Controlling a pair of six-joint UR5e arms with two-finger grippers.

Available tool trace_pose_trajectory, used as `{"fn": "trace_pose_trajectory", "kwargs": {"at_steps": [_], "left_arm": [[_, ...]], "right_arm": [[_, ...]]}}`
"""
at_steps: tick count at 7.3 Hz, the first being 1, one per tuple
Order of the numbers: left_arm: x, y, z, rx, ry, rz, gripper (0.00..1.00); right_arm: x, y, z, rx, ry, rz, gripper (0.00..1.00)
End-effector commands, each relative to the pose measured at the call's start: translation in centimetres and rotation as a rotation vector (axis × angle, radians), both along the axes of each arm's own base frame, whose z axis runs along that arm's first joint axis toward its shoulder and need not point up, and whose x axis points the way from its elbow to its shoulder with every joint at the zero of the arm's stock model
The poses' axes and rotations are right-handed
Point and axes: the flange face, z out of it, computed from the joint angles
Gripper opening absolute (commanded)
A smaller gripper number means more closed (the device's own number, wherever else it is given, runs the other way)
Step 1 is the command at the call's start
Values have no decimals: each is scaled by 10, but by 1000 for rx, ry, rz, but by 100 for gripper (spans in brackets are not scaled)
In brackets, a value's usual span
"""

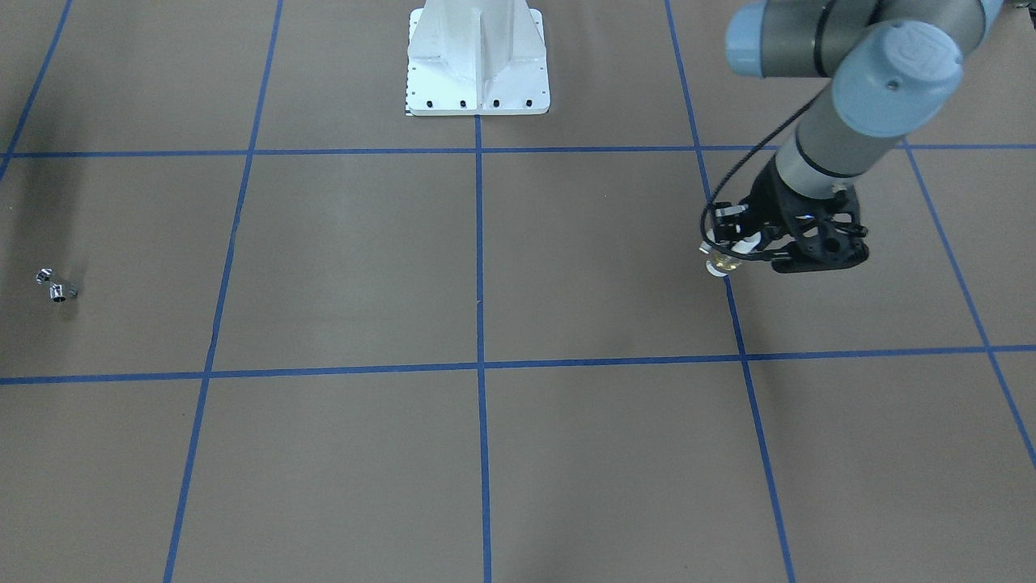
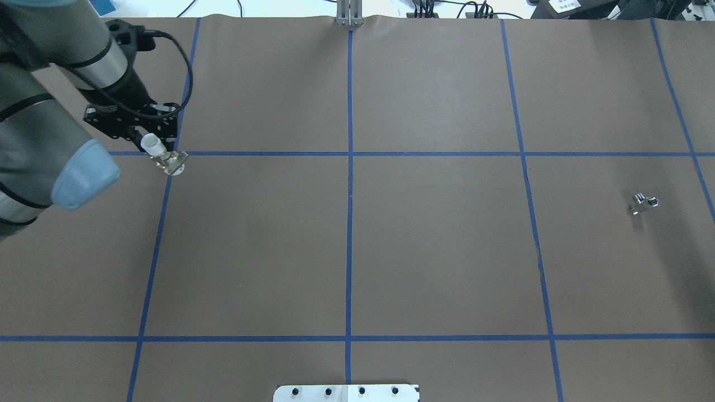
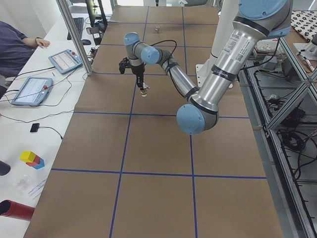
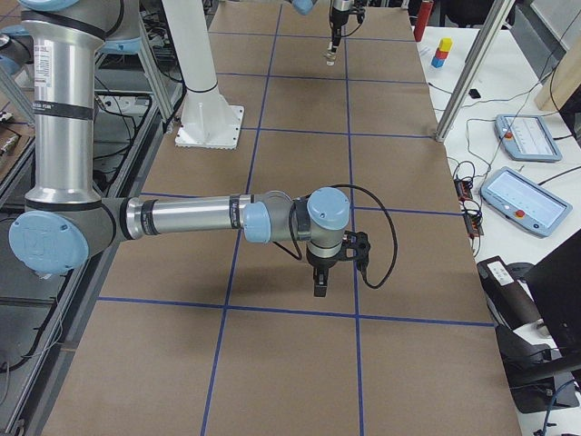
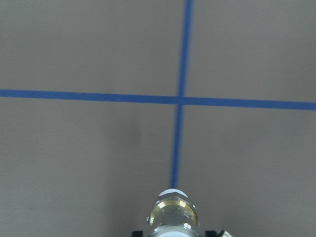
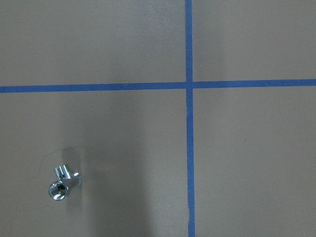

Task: Assemble PPR valve and pipe with both arms
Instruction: 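Carry the valve with the left gripper to the table center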

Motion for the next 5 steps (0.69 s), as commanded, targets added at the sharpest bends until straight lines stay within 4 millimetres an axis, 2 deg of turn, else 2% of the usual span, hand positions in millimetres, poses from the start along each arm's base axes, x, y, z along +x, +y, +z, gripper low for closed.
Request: {"fn": "trace_pose_trajectory", "kwargs": {"at_steps": [1, 2, 3, 4, 5], "left_arm": [[62, 4, -105, -29, 41, -14, 0], [115, 7, -143, -50, 35, 0, 0], [156, 8, -165, -27, 13, -8, 0], [195, -3, -166, -19, 30, -34, 0], [231, -25, -160, -7, 42, -51, 0]], "right_arm": [[-1, -16, -14, 26, 4, 3, 99], [0, -13, -9, 17, 11, 7, 99], [0, -12, -6, 9, 11, 9, 99], [0, -11, -5, 11, 8, 8, 99], [-1, -12, -6, 10, 3, 8, 99]]}}
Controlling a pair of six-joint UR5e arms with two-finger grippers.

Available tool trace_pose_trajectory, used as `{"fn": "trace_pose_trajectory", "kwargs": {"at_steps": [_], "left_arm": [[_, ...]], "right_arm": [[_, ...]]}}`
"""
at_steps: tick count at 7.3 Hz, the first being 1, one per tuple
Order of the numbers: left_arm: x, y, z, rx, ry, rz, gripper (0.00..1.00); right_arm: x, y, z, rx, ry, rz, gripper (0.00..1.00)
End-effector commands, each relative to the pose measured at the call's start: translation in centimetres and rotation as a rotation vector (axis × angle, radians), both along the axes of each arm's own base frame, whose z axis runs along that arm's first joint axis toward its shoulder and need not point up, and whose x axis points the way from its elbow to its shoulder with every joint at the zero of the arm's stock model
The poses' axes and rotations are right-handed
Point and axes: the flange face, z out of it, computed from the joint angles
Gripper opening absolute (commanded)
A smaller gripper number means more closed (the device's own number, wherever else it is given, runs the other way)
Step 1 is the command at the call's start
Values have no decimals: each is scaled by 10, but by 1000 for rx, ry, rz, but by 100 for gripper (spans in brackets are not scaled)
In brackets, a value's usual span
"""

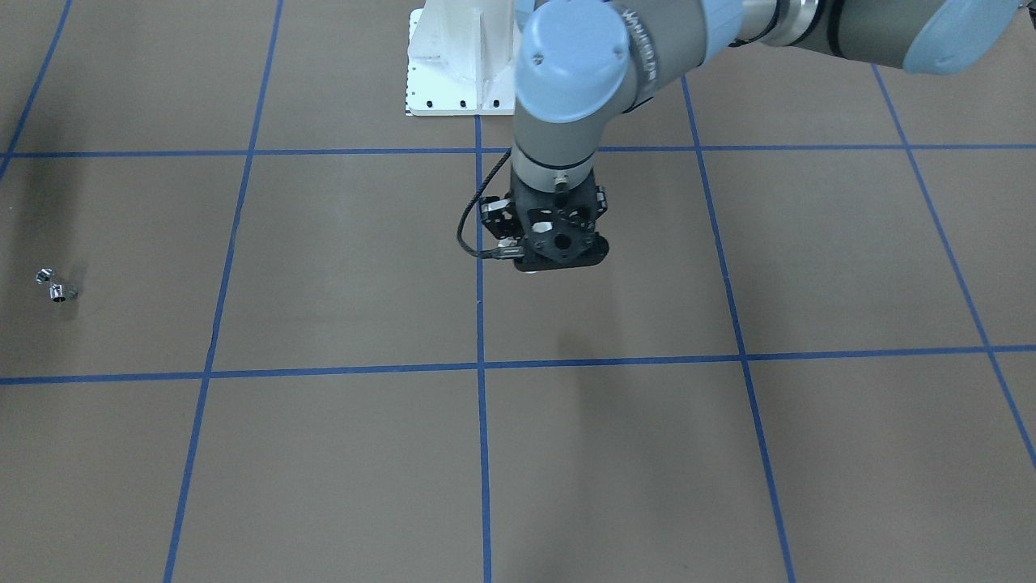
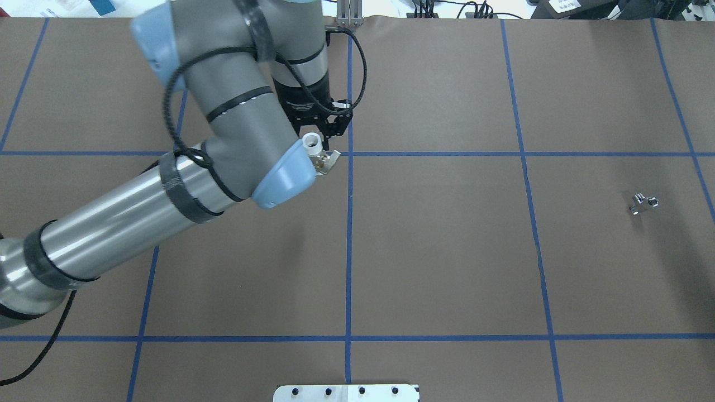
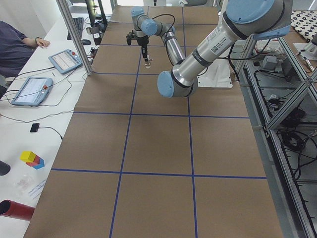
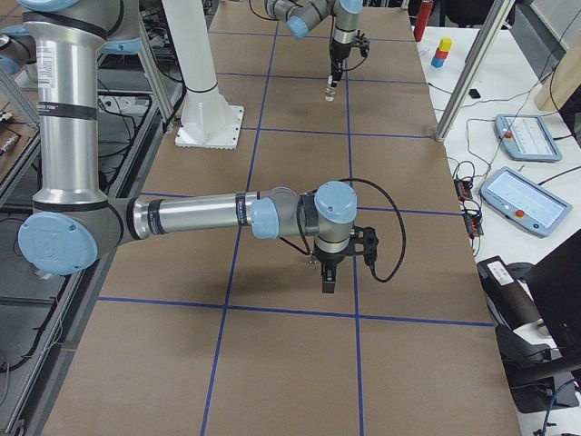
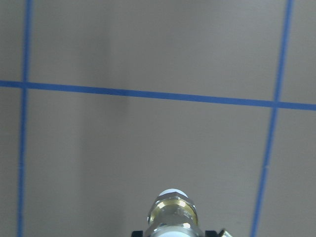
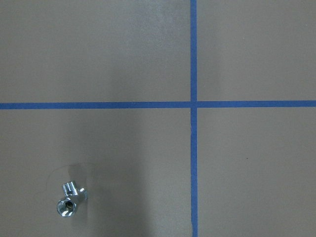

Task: Assemble PPR valve and pipe with both arms
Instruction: 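Carry the valve with the left gripper to the table center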

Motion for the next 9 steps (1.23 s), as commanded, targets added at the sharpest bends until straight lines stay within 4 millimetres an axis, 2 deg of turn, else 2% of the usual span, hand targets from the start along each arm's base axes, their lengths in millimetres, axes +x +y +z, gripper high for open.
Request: {"fn": "trace_pose_trajectory", "kwargs": {"at_steps": [1, 2, 4, 7, 8, 9], "left_arm": [[73, -25, 12, 32, 8, -22, 0], [93, -13, 22, 52, -4, -10, 0], [109, -1, 39, 43, -20, 15, 0], [111, 0, 41, 51, -15, 20, 0], [113, 0, 46, 55, -10, 22, 5], [113, 0, 47, 55, -7, 21, 30]], "right_arm": [[-1, 1, -1, -10, -11, 9, 99], [-2, -1, -1, -12, -14, 9, 99], [-2, -4, -6, -3, -18, 8, 99], [-2, -4, -6, -7, -18, 8, 99], [-2, -4, -7, -7, -18, 8, 99], [-1, -4, -7, -6, -18, 10, 99]]}}
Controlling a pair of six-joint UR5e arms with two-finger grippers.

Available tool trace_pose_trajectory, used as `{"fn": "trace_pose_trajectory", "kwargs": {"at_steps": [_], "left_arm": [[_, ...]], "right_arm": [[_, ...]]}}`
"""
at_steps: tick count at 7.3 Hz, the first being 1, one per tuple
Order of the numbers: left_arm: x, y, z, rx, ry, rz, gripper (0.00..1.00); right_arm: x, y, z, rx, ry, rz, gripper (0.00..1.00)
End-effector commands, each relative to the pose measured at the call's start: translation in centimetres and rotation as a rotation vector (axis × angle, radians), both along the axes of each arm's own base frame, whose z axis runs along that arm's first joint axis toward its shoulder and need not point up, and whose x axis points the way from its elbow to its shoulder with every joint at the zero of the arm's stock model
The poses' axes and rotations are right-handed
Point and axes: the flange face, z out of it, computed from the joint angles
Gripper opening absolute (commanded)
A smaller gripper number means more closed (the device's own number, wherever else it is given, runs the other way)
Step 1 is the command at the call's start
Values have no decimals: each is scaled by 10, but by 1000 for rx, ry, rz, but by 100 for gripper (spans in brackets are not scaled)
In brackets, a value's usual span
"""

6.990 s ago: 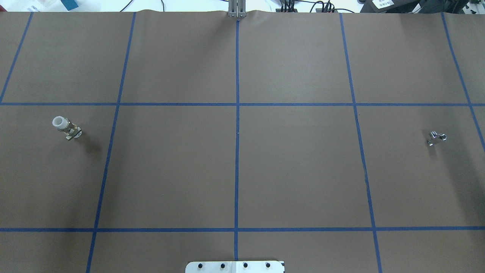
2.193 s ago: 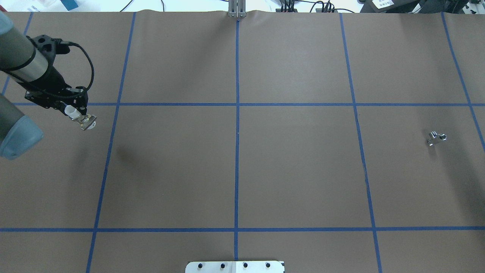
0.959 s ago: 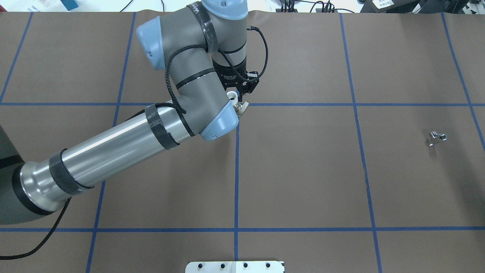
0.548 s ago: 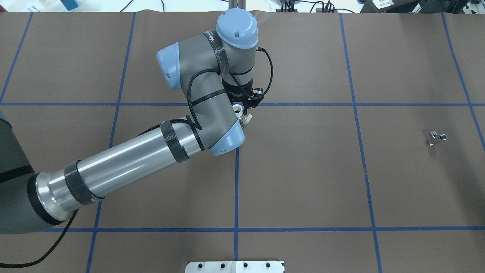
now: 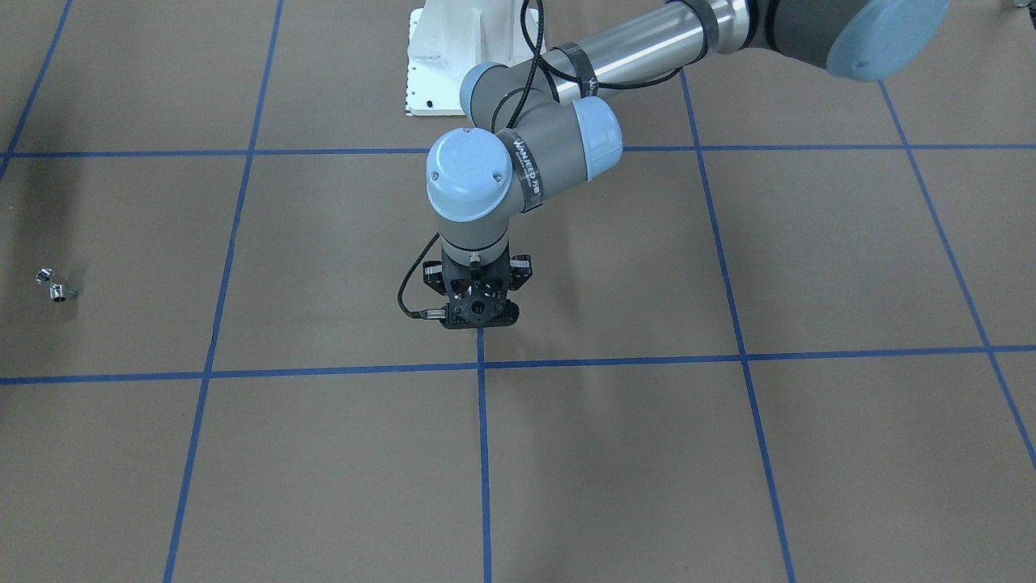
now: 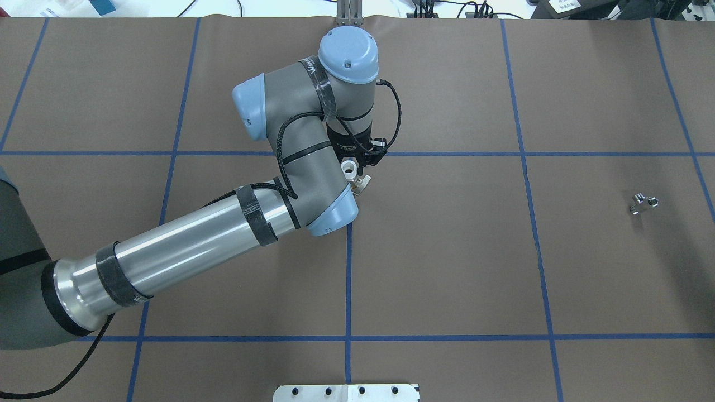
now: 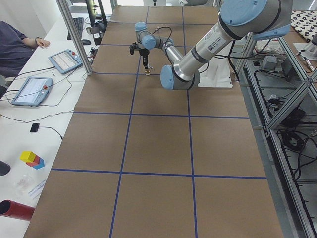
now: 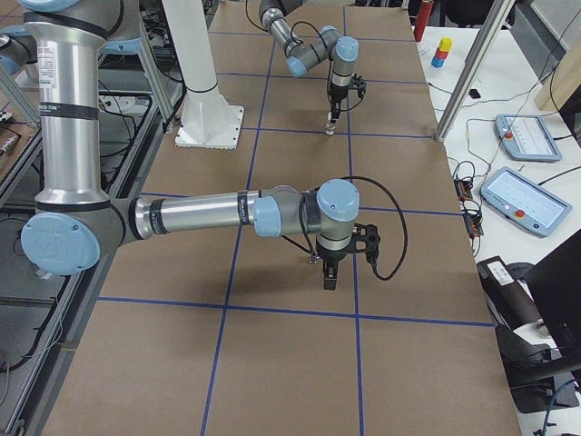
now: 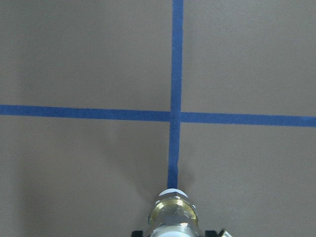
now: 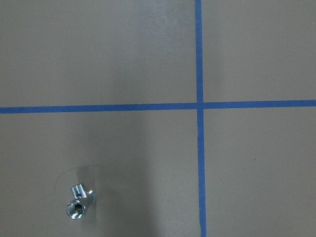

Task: Assemble PPR valve and pipe with both arms
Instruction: 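Carry the valve with the left gripper to the table center, then open the left gripper and release the valve upright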

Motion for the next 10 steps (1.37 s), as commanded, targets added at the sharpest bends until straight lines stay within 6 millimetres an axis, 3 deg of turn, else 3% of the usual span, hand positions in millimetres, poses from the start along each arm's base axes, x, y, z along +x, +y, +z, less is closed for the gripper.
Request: {"fn": "trace_pose_trajectory", "kwargs": {"at_steps": [1, 2, 4, 5, 6, 7, 8, 9, 10], "left_arm": [[2, 1, 6, 8, 10, 3, 82], [1, 1, 15, 26, 37, -1, 100], [1, 3, 15, 27, 43, -2, 100], [-7, 5, 5, 36, 57, -5, 100], [-38, -8, -9, 48, 85, -33, 100], [-90, -11, -18, 22, 91, -39, 100], [-156, -12, -18, 48, 101, -23, 100], [-211, 5, 12, 118, 93, 7, 100], [-266, 6, 60, 166, 71, 6, 100]], "right_arm": [[0, -1, -1, 3, 0, 0, 99], [0, -1, -1, 4, 0, 0, 99], [0, -4, -3, 7, 3, 0, 99], [0, -4, -3, 4, 1, 0, 99], [-2, -6, -6, 7, -2, 0, 99], [-16, -17, -23, 20, -26, -10, 99], [-27, -27, -35, 35, -28, -18, 99], [-51, -29, -38, 50, -22, -66, 99], [-74, -29, -39, 61, -18, -97, 99]]}}
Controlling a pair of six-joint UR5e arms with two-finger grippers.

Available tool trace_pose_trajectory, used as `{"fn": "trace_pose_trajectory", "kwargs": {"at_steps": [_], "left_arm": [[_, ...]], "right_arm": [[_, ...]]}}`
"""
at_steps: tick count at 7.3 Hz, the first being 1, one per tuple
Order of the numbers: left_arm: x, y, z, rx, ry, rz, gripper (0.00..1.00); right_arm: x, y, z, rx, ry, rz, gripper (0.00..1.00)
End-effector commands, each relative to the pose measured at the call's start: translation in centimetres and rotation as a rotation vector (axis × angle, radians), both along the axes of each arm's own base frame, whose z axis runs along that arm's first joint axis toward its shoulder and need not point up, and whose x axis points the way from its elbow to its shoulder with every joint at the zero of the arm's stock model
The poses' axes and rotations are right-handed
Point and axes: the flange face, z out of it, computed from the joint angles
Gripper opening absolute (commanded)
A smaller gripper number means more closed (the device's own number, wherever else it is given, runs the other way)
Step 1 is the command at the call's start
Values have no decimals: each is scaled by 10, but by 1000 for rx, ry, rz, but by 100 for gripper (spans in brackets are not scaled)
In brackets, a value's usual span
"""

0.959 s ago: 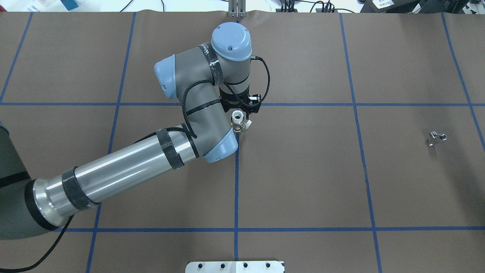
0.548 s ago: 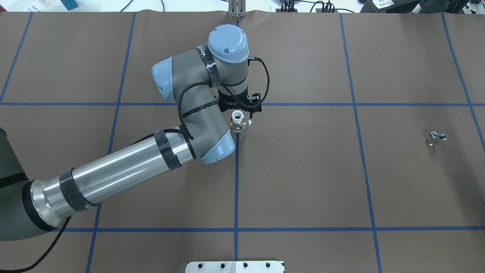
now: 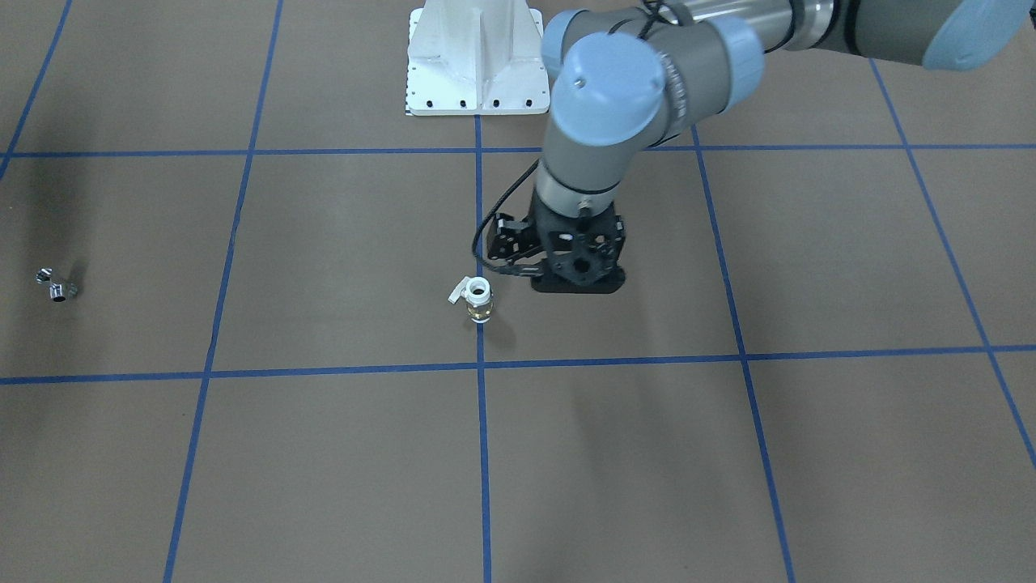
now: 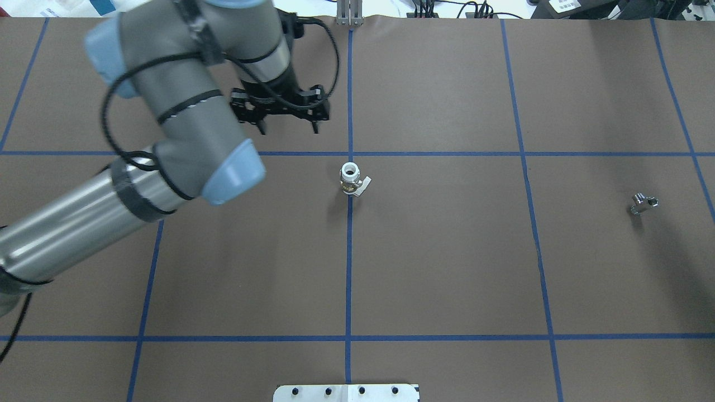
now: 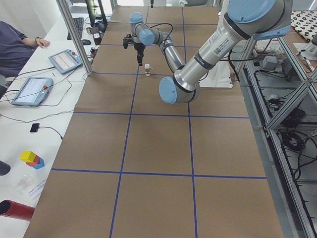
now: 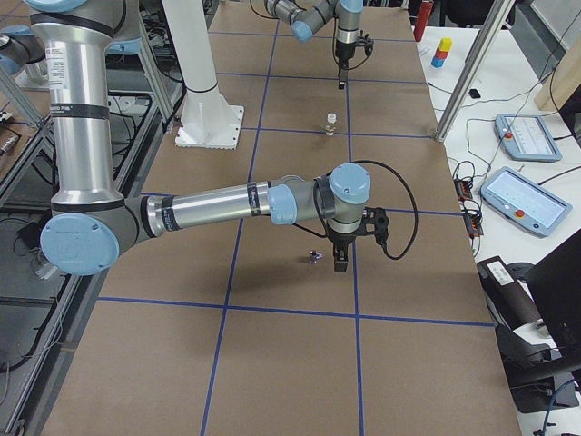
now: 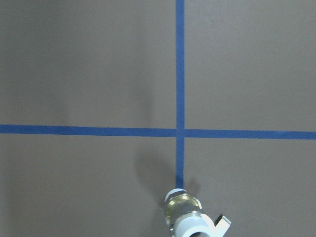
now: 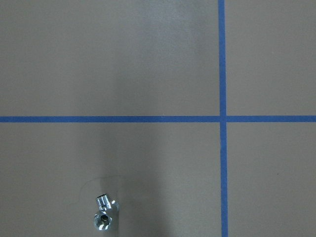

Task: Assemble PPR valve and pipe with both arms
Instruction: 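Open the left gripper and release the valve upright, then raise the left gripper away while the right gripper grasps the chrome fitting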

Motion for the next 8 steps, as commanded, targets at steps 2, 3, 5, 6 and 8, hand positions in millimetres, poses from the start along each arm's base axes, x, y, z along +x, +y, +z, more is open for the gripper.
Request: {"fn": "trace_pose_trajectory", "kwargs": {"at_steps": [2, 3, 5, 6, 8], "left_arm": [[-119, -1, 91, 124, -65, 39, 100], [-121, -1, 95, 120, -69, 36, 100], [-120, -1, 96, 118, -70, 38, 100], [-118, -1, 98, 114, -74, 41, 100], [-115, 0, 99, 110, -75, 42, 100]], "right_arm": [[-80, -7, -14, 53, 2, -65, 99], [-103, -4, -13, 20, 5, -47, 99], [-136, 1, 3, 25, 18, -101, 99], [-138, 3, 12, 13, 24, -111, 99], [-150, 9, 36, 8, 46, -167, 99]]}}
